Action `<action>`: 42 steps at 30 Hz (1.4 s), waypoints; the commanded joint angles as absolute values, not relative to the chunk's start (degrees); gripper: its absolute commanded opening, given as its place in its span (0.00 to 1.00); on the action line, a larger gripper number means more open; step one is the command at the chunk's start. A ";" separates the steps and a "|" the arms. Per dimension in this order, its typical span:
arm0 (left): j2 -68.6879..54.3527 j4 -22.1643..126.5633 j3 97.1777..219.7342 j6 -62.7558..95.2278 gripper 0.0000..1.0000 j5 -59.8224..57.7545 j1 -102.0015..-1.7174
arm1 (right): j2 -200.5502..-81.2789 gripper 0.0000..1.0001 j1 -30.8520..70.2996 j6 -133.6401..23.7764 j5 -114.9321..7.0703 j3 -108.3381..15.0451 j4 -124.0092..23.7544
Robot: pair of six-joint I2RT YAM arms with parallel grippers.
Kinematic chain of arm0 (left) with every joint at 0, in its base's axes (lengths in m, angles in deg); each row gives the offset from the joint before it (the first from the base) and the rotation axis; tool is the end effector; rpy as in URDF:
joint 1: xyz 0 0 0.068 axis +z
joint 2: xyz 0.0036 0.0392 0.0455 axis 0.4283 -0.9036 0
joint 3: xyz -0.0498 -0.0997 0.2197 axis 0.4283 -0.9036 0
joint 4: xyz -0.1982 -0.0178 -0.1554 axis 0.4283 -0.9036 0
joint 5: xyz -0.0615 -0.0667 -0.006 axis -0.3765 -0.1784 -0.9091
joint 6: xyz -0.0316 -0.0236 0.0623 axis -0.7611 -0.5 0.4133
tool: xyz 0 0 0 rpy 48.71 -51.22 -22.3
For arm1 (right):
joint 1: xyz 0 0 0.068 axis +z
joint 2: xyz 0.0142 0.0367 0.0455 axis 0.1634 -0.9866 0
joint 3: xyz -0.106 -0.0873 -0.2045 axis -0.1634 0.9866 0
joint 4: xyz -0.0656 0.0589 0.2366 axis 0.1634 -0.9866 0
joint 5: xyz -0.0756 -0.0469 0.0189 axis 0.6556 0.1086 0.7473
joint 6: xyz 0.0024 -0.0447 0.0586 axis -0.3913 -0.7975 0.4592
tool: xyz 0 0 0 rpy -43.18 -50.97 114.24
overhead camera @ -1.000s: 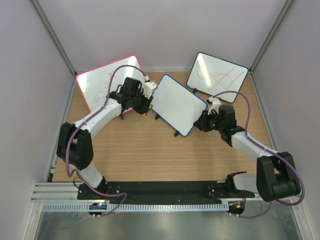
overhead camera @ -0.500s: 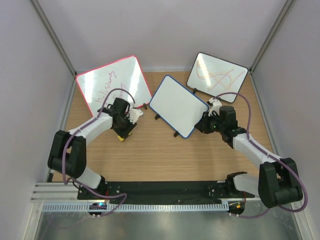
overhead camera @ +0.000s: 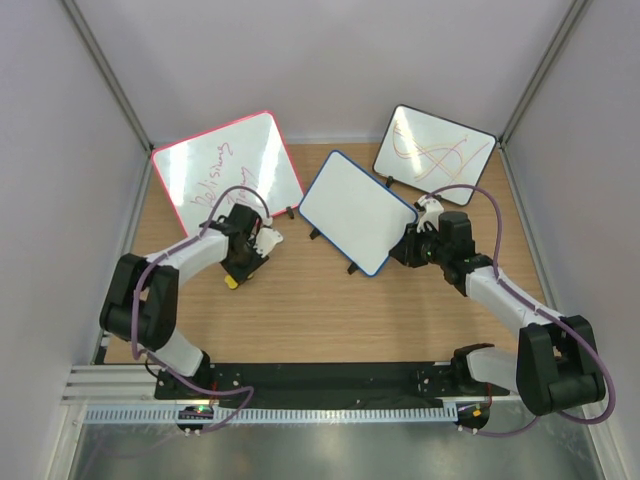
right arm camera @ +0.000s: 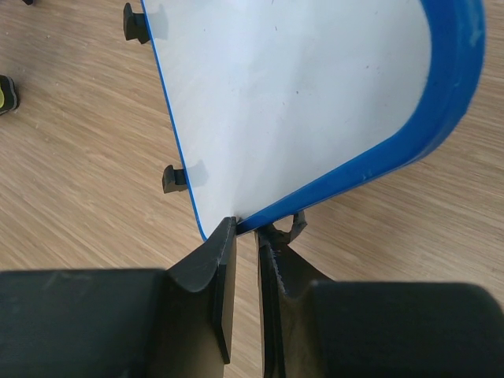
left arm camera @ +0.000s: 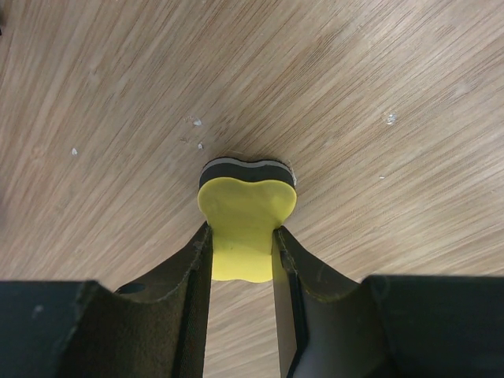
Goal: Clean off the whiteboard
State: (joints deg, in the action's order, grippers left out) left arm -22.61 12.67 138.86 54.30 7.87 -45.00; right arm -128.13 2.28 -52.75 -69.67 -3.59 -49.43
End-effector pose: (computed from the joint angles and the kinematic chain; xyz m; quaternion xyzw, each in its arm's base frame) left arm 0.2630 -0.0932 0.1199 0.3880 0.9132 0.0130 0.1239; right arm 0.2543 0.0776 0.1685 -0.1130 0.8686 0.2577 0.4079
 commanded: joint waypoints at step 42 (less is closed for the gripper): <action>-2.08 12.22 141.04 36.88 1.00 10.10 -27.22 | -109.59 1.00 2.73 -38.99 -36.03 -8.01 -72.29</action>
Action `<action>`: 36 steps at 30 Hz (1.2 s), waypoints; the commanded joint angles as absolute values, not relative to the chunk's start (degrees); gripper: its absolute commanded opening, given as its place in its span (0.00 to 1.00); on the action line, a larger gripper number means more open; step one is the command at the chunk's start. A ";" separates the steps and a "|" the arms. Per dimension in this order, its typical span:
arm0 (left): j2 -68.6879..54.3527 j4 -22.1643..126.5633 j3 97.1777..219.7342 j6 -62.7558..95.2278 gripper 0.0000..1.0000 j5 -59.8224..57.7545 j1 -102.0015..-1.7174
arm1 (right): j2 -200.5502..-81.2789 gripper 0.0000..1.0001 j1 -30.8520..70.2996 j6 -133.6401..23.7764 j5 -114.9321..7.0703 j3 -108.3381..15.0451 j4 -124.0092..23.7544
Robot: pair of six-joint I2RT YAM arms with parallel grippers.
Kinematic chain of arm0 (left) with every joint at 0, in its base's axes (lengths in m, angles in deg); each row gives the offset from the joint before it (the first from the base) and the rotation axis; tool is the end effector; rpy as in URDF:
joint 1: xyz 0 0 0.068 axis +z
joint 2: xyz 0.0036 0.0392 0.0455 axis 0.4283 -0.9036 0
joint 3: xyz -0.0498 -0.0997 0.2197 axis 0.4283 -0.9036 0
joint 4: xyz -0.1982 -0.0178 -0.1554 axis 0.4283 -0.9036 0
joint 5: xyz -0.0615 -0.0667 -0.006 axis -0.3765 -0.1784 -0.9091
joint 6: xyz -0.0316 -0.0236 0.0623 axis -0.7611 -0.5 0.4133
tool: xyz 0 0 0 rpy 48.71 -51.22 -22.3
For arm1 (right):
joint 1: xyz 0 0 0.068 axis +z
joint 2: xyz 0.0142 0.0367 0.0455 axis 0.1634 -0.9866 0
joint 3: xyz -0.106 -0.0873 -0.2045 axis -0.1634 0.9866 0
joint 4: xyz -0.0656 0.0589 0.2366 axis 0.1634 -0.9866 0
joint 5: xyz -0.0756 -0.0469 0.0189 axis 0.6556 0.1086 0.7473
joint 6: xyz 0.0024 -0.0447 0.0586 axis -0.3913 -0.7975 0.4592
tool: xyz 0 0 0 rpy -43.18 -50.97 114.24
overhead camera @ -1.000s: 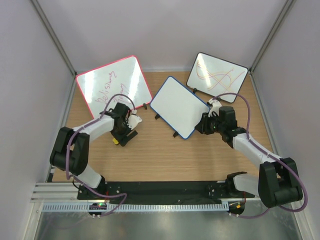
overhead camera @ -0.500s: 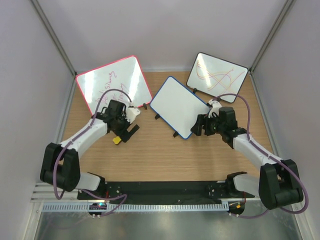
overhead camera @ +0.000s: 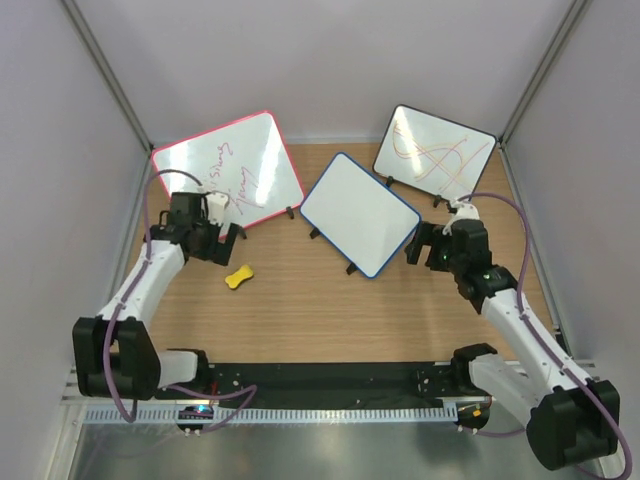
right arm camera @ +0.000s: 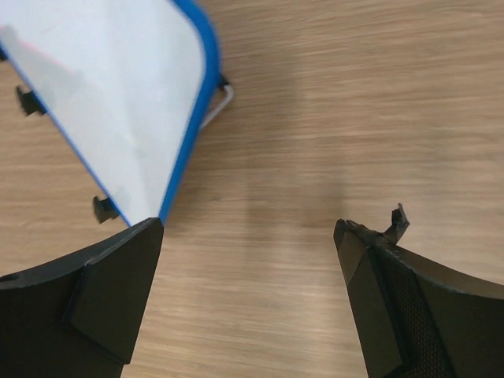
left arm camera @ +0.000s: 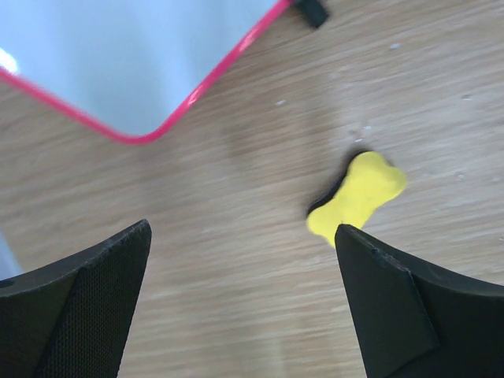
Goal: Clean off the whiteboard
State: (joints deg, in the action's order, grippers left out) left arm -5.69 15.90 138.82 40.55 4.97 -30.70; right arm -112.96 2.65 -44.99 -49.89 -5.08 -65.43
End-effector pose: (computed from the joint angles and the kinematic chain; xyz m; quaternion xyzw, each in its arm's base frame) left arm 0.2708 -0.0278 0.1989 0.1557 0.9423 0.0003 0.2963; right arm 0.2253 0.0521 0.2049 0.0219 0.8862 0.1419 0.4404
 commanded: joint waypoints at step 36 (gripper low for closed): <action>5.40 22.94 127.60 30.36 1.00 37.64 -10.07 | -114.51 1.00 2.64 -24.75 -2.70 -6.17 -76.96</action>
State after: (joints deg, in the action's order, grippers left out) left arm 3.68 21.12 127.91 31.17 38.56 -10.55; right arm -117.37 2.63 -24.38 -2.89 -6.32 -80.03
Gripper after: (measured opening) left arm 0.996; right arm 0.996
